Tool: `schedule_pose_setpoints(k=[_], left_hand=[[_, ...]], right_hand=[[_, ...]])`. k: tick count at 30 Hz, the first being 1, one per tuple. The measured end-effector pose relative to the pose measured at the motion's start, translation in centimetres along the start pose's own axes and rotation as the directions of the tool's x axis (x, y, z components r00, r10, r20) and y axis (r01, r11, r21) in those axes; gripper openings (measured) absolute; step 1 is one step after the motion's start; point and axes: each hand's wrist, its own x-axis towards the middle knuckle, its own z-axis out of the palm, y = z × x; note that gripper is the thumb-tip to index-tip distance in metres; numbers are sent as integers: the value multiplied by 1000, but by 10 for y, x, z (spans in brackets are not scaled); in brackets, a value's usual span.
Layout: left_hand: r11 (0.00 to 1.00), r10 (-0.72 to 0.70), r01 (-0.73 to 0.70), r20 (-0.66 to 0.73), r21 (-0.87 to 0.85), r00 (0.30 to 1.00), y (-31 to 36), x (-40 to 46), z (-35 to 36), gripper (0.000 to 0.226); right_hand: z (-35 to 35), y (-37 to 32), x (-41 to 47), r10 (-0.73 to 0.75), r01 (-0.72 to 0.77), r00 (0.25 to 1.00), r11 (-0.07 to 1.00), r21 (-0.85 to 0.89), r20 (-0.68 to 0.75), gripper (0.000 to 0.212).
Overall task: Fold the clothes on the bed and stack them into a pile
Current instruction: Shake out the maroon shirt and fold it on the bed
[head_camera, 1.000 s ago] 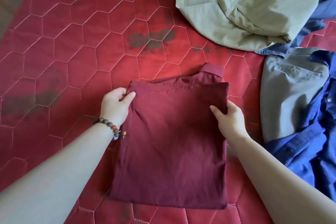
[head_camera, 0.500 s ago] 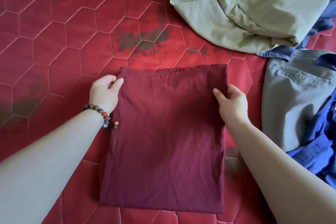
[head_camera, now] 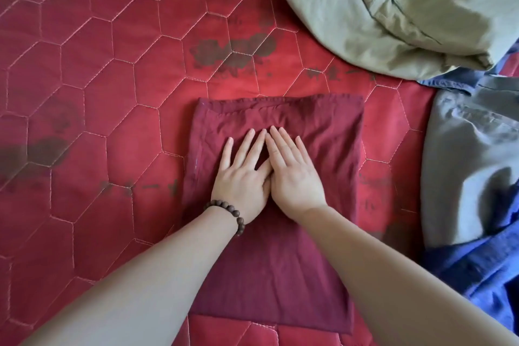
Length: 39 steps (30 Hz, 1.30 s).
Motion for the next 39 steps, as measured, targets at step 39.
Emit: schedule_pose_setpoints(k=[39], left_hand=[[996, 79, -81, 35, 49, 996, 4, -162, 11, 64]], right_hand=[[34, -67, -178, 163, -176, 982, 974, -141, -98, 67]])
